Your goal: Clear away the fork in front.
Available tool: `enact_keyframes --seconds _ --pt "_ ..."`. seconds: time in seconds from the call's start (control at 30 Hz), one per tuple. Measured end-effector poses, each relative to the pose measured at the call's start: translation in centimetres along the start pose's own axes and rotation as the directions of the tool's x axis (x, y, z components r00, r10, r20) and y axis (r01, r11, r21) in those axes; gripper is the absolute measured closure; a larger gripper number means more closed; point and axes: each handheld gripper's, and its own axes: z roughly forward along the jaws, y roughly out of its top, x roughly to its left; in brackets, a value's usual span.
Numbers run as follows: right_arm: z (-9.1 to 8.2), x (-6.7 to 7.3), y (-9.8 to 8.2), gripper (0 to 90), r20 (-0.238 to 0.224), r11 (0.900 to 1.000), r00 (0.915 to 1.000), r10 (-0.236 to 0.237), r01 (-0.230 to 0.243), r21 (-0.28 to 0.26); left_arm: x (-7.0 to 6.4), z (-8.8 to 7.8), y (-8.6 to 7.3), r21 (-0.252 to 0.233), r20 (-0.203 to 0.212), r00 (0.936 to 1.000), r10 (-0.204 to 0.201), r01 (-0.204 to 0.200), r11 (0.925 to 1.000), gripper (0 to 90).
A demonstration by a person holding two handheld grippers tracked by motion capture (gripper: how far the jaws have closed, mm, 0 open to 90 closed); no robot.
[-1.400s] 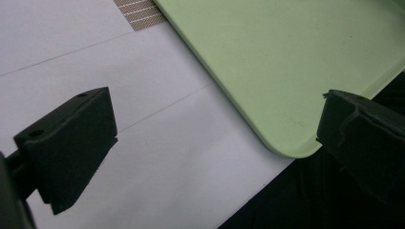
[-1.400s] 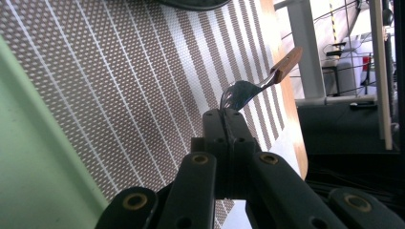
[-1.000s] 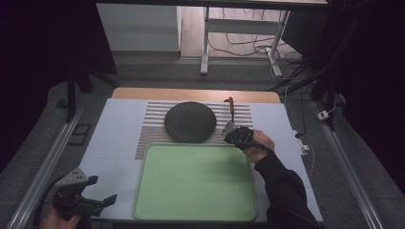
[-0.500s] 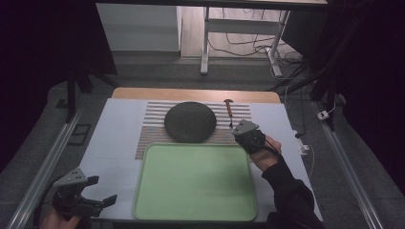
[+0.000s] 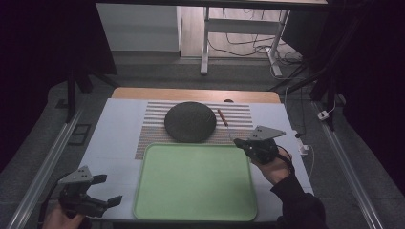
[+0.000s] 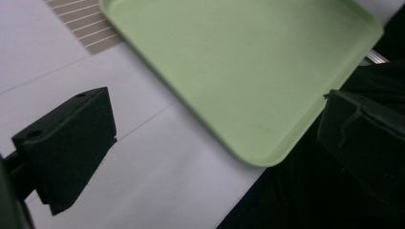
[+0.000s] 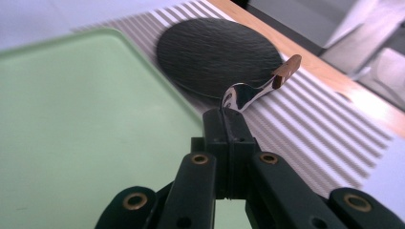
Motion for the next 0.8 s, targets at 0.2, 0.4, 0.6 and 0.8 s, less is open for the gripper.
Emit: enact_keyframes --seconds 0.2,0.4,0.6,0.8 --pt "-1.0 0.8 -0.4 90.0 -0.092 0.999 0.9953 0.030 -0.033 -0.037 -0.2 0.8 1.0 -0.011 0.031 0.9993 0.023 -0.023 0.9997 0.0" --pt "-1.7 1.7 -0.7 90.0 -0.167 0.997 0.9854 0.033 -0.045 -0.063 -0.5 2.0 2.4 -0.009 0.062 0.9963 0.060 -0.060 0.9982 0.0" --pt "-2.1 2.8 -1.1 90.0 -0.239 0.996 0.9701 0.041 -0.058 -0.067 -1.0 3.6 4.2 0.025 0.101 0.9891 0.107 -0.110 0.9936 0.0" --pt "-2.5 3.8 -1.3 90.0 -0.316 0.994 0.9478 0.045 -0.075 -0.083 -1.3 5.1 6.0 0.046 0.129 0.9793 0.156 -0.163 0.9856 0.0"
